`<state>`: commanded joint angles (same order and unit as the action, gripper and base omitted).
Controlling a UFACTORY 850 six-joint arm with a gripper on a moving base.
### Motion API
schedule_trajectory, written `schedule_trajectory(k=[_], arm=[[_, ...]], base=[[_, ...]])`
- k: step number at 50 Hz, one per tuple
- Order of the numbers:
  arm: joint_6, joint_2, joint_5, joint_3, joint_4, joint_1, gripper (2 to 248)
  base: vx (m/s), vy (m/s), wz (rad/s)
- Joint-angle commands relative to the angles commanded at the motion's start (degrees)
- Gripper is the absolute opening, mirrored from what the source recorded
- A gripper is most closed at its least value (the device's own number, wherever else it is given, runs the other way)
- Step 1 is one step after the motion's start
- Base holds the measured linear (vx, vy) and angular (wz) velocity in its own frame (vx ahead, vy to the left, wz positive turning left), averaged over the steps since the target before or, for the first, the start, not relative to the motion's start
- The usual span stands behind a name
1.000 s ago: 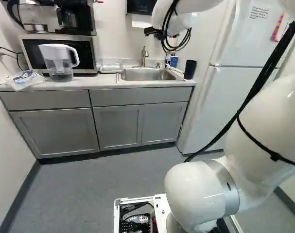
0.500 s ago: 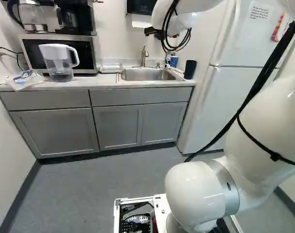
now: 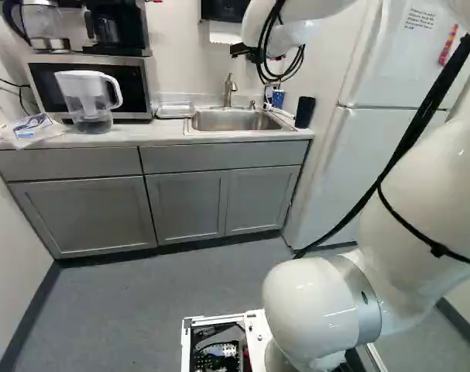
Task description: Rinse the cup and place it in the tray
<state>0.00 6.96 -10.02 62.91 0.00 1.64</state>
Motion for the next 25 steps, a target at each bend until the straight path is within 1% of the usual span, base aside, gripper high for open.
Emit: schedule_trajectory(k=[25], arm=[[0.0,0.0,0.0,0.0,0.0,0.0,247]], base=[[0.105,0.001,-0.008]])
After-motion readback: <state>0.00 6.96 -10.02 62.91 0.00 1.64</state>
